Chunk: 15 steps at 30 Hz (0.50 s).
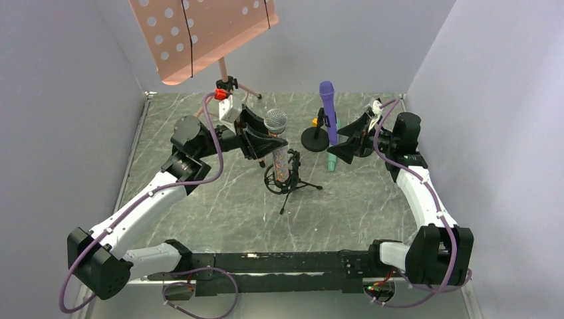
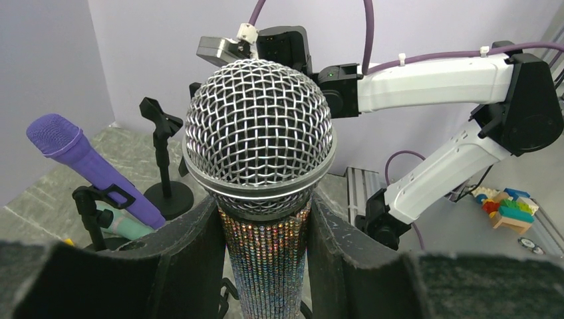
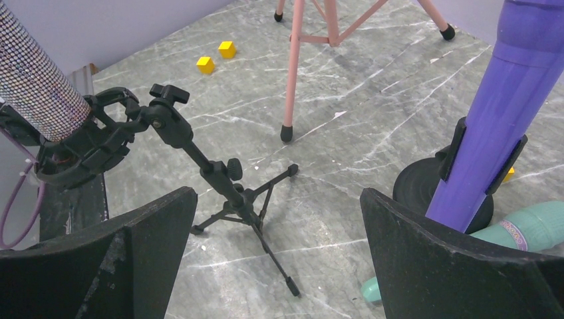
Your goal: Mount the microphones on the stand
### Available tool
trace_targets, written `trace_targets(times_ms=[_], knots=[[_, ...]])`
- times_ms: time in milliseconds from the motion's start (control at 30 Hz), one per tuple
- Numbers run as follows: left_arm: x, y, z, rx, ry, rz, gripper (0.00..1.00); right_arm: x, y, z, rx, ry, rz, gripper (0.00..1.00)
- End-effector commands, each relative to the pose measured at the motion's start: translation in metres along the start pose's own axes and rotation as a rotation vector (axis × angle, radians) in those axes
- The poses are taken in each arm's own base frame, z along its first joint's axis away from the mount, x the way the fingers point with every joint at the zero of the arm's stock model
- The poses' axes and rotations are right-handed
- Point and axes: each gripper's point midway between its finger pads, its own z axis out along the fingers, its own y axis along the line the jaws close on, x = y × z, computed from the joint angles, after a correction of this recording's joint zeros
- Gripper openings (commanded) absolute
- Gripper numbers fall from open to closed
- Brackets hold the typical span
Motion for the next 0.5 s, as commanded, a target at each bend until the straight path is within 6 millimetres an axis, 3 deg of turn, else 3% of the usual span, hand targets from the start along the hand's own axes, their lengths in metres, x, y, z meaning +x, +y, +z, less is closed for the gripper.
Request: trace_targets(times_ms=[0, 233, 467], knots=[[0.021, -0.001, 0.0, 0.045, 0.079, 0.032, 0.0, -0.012, 0.002, -0.001, -0.022, -0.016, -0.05, 1.0], [0.035, 0.001, 0.003, 0.077, 0.105, 0.006, 0.0, -0.012, 0.003, -0.001, -0.024, -0.016, -0.052, 1.0], [0.031, -0.011, 0.003, 0.141, 0.088, -0.006, 0.0, -0.011, 0.003, -0.001, -0.032, -0.016, -0.046, 1.0]])
